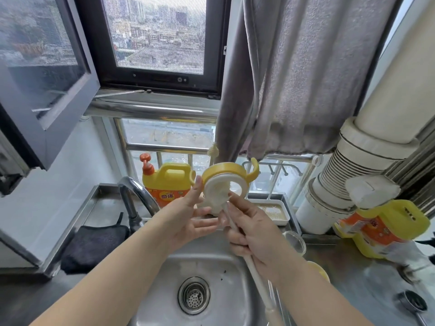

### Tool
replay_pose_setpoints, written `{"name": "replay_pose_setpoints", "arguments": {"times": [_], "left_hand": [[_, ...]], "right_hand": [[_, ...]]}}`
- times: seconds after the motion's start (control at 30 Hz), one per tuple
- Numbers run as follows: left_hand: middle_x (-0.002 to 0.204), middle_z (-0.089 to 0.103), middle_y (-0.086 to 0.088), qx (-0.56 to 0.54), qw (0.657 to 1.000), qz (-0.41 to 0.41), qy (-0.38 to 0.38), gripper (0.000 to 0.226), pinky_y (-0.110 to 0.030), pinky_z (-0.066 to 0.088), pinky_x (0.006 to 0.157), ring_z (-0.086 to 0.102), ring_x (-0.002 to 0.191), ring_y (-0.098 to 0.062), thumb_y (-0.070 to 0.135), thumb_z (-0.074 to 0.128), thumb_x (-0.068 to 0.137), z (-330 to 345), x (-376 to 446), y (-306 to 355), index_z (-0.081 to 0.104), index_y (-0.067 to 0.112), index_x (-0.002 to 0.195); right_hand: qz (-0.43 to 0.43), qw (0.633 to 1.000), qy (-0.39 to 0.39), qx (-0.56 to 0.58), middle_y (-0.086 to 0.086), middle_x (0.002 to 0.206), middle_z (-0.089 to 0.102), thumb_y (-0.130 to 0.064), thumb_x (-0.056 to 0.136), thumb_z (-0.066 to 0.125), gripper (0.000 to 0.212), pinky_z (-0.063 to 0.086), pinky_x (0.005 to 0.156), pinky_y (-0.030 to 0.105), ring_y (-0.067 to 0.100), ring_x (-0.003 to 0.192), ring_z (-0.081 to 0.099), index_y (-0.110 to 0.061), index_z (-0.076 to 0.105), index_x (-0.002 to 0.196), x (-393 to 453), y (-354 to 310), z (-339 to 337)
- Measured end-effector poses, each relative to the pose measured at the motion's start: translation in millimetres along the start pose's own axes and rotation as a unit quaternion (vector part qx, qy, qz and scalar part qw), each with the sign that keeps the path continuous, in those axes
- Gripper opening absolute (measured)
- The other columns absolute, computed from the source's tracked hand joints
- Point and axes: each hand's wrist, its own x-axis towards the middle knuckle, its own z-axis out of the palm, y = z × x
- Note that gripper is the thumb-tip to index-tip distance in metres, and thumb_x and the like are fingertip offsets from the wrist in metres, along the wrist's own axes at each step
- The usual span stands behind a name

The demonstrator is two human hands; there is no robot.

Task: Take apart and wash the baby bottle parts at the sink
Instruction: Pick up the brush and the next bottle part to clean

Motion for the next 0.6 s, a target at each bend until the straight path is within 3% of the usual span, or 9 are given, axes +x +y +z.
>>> {"name": "replay_pose_setpoints", "arguments": {"times": [0.1,0.17,0.2,0.27,0.3,0.4,0.47,0.53,0.6], "left_hand": [[0.122,0.054,-0.01,0.15,0.978,0.109,0.096,0.054,-0.042,0.056,0.084,0.065,0.094,-0.027,0.044,0.057,0.088,-4.9,3.4,3.5,0.04,0.028,0.136],[0.114,0.058,-0.003,0.246,0.942,0.201,0.113,0.032,-0.044,0.054,0.089,0.065,0.096,-0.023,0.027,0.053,0.097,-2.3,3.3,7.2,0.051,0.042,0.125],[0.107,0.062,-0.001,0.258,0.937,0.209,0.109,0.026,-0.044,0.054,0.089,0.065,0.096,-0.023,0.02,0.05,0.098,1.0,3.1,9.8,0.061,0.038,0.114],[0.094,0.067,-0.003,0.235,0.955,0.155,0.099,0.02,-0.039,0.056,0.084,0.065,0.096,-0.024,0.019,0.048,0.096,7.9,1.3,16.9,0.067,0.025,0.1],[0.096,0.067,-0.005,0.228,0.963,0.116,0.088,0.021,-0.036,0.057,0.081,0.065,0.098,-0.025,0.033,0.052,0.093,10.3,-0.2,20.2,0.065,0.021,0.104],[0.104,0.066,0.001,0.317,0.945,0.066,0.05,0.071,-0.034,0.056,0.081,0.063,0.1,-0.019,0.078,0.062,0.06,13.1,-2.8,23.0,0.061,0.025,0.106],[0.095,0.072,-0.002,0.348,0.931,0.093,0.052,0.073,-0.037,0.057,0.083,0.067,0.093,-0.017,0.077,0.067,0.049,13.4,-6.2,19.4,0.067,0.023,0.099],[0.092,0.074,-0.008,0.308,0.945,0.099,0.04,0.073,-0.04,0.057,0.085,0.07,0.088,-0.021,0.072,0.076,0.048,10.3,-3.8,16.4,0.071,0.02,0.099],[0.099,0.073,-0.015,0.225,0.972,0.071,-0.006,0.073,-0.039,0.057,0.082,0.07,0.087,-0.023,0.063,0.08,0.055,6.6,0.9,12.6,0.07,0.012,0.107]], "right_hand": [[0.002,0.998,0.001,-0.06,-0.005,0.062,0.049,-0.014,0.1,0.041,0.021,0.019,0.032,0.012,0.002,0.037,0.024,-0.022,0.058,0.11,-0.5,1.1,-7.3],[0.005,0.994,0.016,-0.106,-0.005,0.063,0.051,-0.014,0.1,0.042,0.025,0.021,0.033,0.012,0.004,0.037,0.025,-0.024,0.055,0.12,-0.6,3.8,-9.5],[0.005,0.991,0.025,-0.133,-0.005,0.063,0.051,-0.015,0.1,0.043,0.026,0.022,0.034,0.013,0.004,0.038,0.026,-0.026,0.054,0.122,-0.7,5.5,-10.0],[0.0,0.983,0.04,-0.18,-0.005,0.063,0.051,-0.017,0.1,0.045,0.027,0.023,0.035,0.014,0.004,0.038,0.028,-0.028,0.054,0.122,-0.2,8.2,-10.9],[-0.006,0.978,0.043,-0.206,-0.006,0.063,0.051,-0.017,0.1,0.045,0.026,0.023,0.035,0.014,0.004,0.038,0.029,-0.029,0.055,0.121,-0.1,9.2,-11.0],[-0.026,0.953,0.042,-0.3,-0.01,0.064,0.053,-0.017,0.099,0.046,0.026,0.028,0.039,0.013,0.002,0.039,0.033,-0.039,0.055,0.11,1.0,14.0,-13.9],[-0.025,0.944,0.039,-0.327,-0.01,0.066,0.053,-0.018,0.099,0.047,0.028,0.029,0.041,0.013,0.003,0.041,0.034,-0.044,0.054,0.105,-0.7,14.8,-13.4],[-0.01,0.951,0.026,-0.307,-0.007,0.068,0.051,-0.018,0.1,0.046,0.027,0.028,0.039,0.014,0.003,0.04,0.033,-0.04,0.055,0.113,-4.0,13.3,-13.1],[0.02,0.983,0.0,-0.182,-0.002,0.067,0.048,-0.016,0.1,0.044,0.026,0.023,0.035,0.013,0.003,0.038,0.028,-0.026,0.055,0.12,-9.3,10.0,-12.8]]}}
